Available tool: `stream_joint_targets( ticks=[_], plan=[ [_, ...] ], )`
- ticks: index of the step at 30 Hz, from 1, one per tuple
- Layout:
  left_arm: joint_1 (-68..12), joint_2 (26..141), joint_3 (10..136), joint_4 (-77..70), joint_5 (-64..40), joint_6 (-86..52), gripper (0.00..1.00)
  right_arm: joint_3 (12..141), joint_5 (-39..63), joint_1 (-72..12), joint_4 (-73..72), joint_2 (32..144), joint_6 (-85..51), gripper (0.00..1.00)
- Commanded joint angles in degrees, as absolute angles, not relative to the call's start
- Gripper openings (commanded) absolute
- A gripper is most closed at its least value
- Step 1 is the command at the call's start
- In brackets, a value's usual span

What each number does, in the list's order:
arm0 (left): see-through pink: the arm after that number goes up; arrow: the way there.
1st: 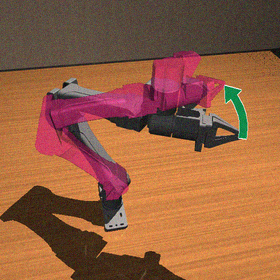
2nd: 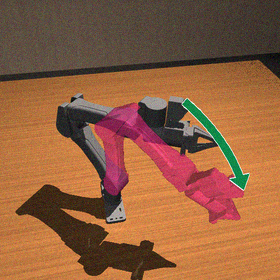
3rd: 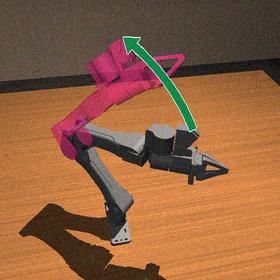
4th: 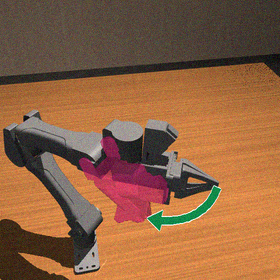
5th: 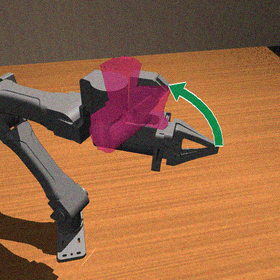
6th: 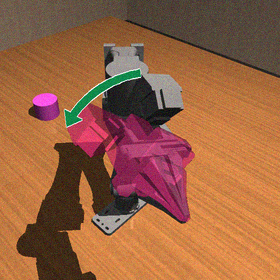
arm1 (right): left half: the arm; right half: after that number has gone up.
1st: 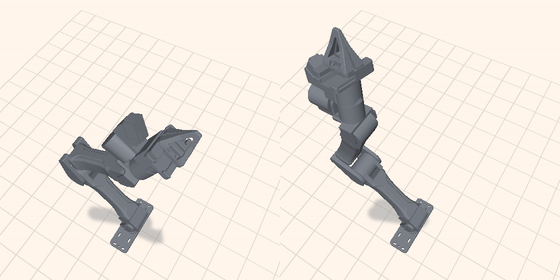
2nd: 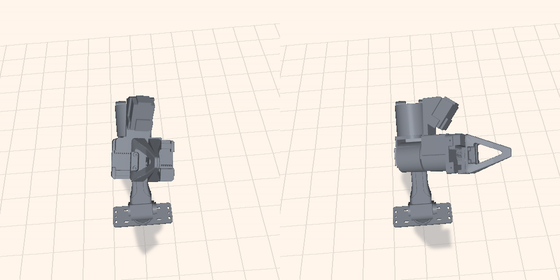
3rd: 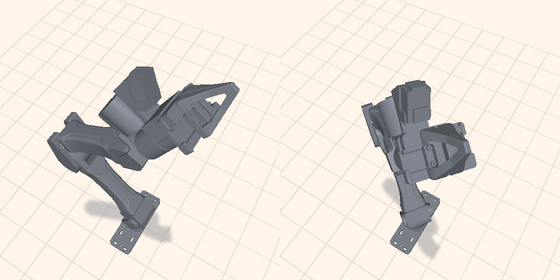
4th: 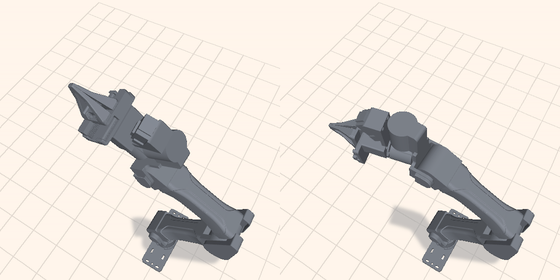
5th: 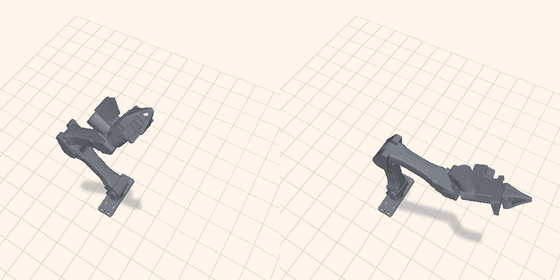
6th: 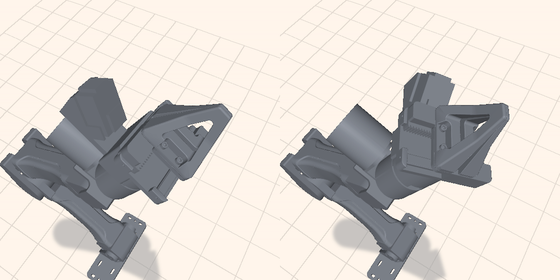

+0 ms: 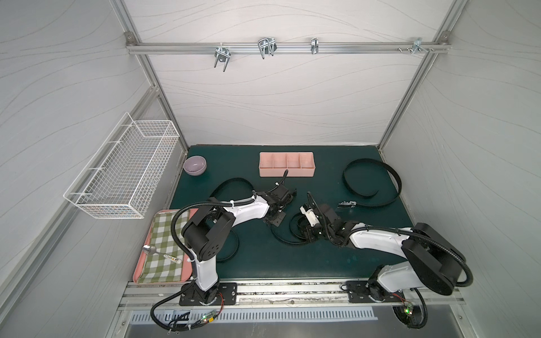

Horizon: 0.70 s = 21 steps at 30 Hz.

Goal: Place the belts into the storage roll
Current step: Roll the belt at the center of the board.

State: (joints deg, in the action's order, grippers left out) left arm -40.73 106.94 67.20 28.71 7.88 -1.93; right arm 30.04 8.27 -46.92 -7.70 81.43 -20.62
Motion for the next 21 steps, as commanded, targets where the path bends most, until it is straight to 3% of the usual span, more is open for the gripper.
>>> stream_joint_targets(
  ticks=[1,10,21],
  plan=[
    [-38.84,111.27,75.52,28.99,4.25,4.91,0.00,28.61,11.27,-47.84,-5.19,83.13,-19.85,0.02],
    [-36.23,120.53,88.04,31.47,-1.19,12.54,0.00,33.50,13.75,-53.56,-8.04,88.91,-16.02,0.03],
    [-33.22,119.82,87.05,29.64,-3.82,15.67,0.00,42.15,11.37,-56.86,-1.94,93.46,-7.54,0.03]
  ],
)
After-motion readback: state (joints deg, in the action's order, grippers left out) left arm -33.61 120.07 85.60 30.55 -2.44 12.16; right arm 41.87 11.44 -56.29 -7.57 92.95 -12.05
